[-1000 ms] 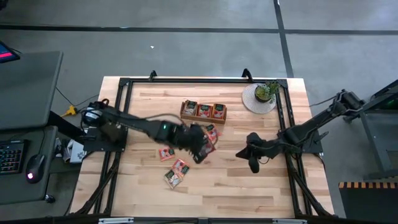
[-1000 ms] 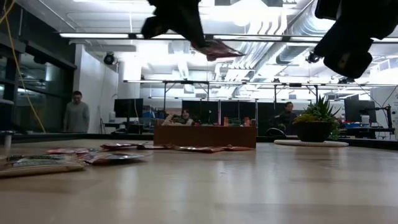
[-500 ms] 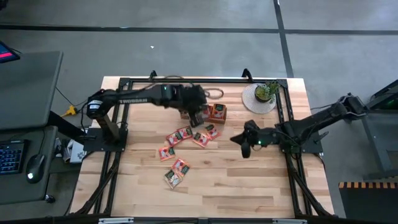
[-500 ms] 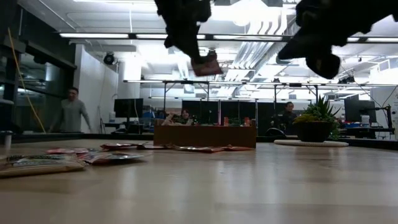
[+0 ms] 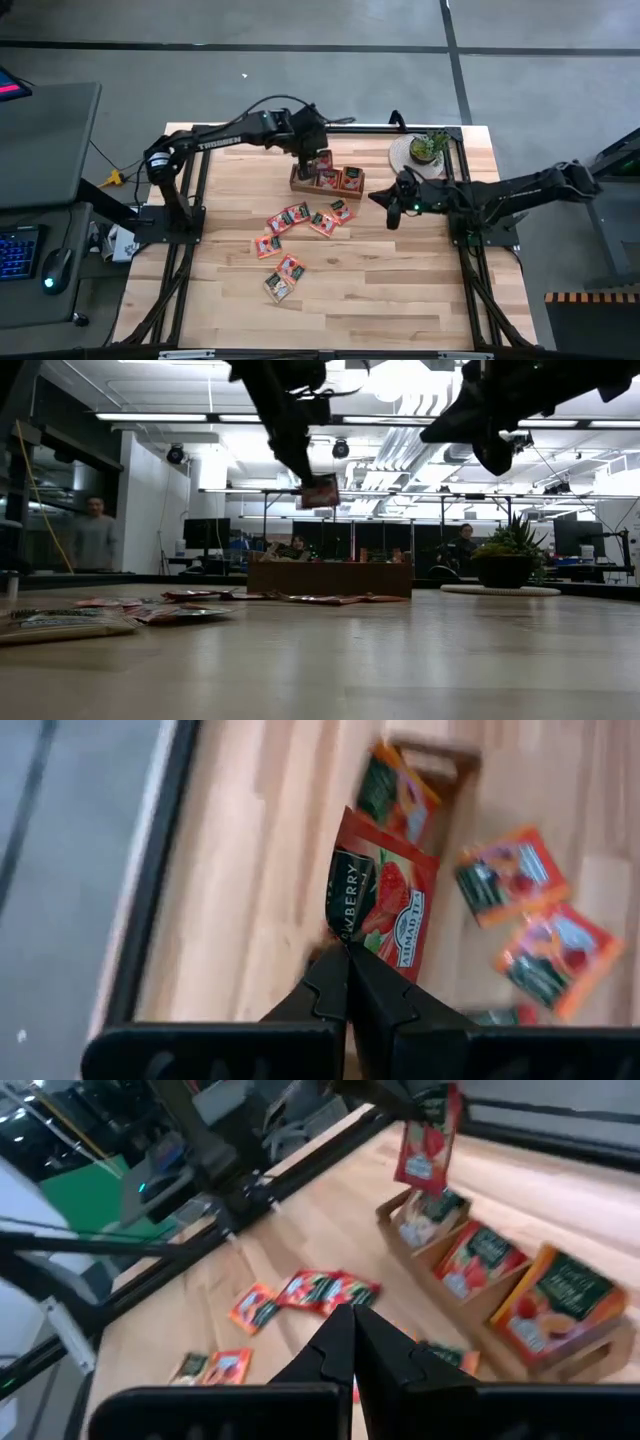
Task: Pick & Place Tea
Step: Put the red tea bag into the middle section of the wooden organizer
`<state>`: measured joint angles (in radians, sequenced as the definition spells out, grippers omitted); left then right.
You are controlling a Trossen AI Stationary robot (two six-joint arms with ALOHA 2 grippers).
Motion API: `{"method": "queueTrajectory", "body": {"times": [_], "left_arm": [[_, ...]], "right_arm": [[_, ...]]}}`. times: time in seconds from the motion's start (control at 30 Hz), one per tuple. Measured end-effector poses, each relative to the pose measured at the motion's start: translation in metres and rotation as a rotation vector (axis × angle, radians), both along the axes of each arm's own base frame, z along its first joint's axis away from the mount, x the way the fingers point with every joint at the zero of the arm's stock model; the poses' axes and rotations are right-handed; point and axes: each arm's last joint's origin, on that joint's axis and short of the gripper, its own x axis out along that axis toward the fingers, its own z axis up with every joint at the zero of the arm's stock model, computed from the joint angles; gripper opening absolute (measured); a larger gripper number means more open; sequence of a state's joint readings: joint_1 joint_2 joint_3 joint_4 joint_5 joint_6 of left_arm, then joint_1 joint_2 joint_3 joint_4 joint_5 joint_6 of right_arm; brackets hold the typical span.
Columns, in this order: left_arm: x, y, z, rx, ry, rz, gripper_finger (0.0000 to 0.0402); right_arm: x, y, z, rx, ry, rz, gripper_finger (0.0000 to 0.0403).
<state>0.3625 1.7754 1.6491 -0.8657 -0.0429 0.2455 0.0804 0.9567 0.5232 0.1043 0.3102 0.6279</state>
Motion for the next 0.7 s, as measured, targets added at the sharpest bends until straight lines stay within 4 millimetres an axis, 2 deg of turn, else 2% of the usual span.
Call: {"method": "queueTrajectory", "body": {"times": [0.07,0.13,0.23,0.33,0.6,0.7], "left_arm": [[0.006,0.007,-0.009,-0.004,0.007,-0.009,0.0],[0.004,0.012,-0.023,-0.027,0.08,-0.012,0.0],[0.016,0.015,-0.025,0.001,0.021,-0.022,0.0],[0.017,0.012,-0.031,-0.023,0.039,-0.027,0.0],[0.037,-0.001,-0.039,0.068,0.011,-0.037,0.0],[0.041,-0.004,-0.049,0.095,0.055,-0.028,0.0]], "right_arm": [[0.0,-0.005,0.001,-0.011,0.001,-0.01,0.0],[0.0,-0.009,0.001,-0.03,0.007,0.006,0.0],[0.0,-0.016,0.0,-0.045,0.018,0.035,0.0],[0.0,-0.024,0.001,-0.053,0.011,0.033,0.0],[0.0,-0.042,0.007,-0.063,-0.049,0.101,0.0],[0.0,-0.044,0.009,-0.069,-0.067,0.116,0.0]]}}
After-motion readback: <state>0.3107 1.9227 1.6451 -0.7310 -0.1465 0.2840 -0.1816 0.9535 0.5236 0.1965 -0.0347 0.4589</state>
